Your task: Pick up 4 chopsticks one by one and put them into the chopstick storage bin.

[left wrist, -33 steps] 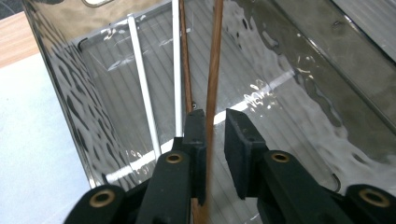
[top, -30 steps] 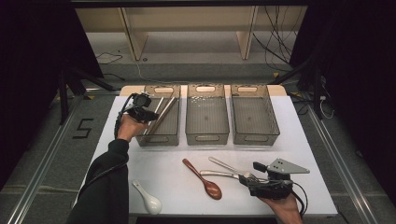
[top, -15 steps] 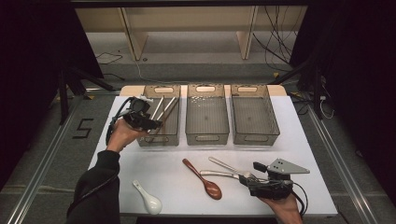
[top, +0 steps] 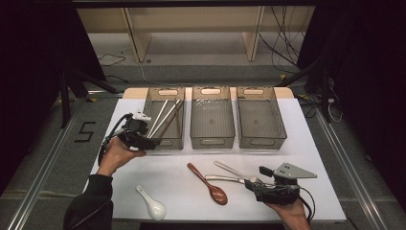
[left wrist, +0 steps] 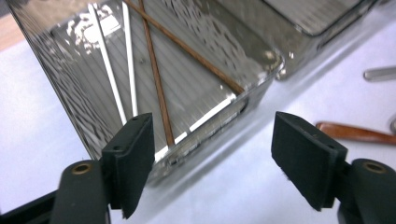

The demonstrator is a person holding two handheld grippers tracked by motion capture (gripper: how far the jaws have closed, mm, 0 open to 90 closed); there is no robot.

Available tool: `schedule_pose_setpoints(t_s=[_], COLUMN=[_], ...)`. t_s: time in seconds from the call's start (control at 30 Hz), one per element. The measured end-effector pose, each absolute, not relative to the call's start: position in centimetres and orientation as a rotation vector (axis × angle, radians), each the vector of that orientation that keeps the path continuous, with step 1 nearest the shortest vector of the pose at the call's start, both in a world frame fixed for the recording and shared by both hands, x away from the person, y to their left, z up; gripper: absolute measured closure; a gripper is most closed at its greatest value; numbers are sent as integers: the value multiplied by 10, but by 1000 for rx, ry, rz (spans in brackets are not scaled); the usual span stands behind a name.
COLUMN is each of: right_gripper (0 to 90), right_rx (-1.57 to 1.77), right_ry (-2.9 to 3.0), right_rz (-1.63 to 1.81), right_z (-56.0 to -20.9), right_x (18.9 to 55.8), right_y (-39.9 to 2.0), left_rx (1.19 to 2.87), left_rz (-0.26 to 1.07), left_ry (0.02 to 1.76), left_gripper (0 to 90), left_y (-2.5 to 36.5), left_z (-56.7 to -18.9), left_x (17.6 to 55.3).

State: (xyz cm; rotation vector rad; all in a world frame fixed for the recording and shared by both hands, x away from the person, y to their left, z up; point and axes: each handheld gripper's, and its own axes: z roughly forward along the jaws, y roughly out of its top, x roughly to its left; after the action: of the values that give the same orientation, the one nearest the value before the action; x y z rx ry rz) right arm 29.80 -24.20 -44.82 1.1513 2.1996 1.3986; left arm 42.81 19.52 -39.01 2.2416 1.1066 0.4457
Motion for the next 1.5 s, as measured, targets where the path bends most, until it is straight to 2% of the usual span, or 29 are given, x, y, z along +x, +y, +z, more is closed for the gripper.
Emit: schedule_pose_setpoints(t_s=[0.47,0.9,1.2,1.5], right_gripper=[240,240,240,240], right_rx=[1151,1152,1158,1157], right_ry=[2197,2199,2205,2201], right_rz=[1400,1402,1402,1401], right_z=[-448,-449,-450,-451], right_x=[298,298,300,300], right_y=[-243,-244,-244,-245], left_rx=[2282,2312,2331,2295], left_rz=[415,393,369,346], left_ry=[1149,1159,1127,1107], left_gripper=[224,213,273,417], left_y=[201,208,210,212], left_z=[-405,-418,-427,-434], left_x=[397,380,360,345])
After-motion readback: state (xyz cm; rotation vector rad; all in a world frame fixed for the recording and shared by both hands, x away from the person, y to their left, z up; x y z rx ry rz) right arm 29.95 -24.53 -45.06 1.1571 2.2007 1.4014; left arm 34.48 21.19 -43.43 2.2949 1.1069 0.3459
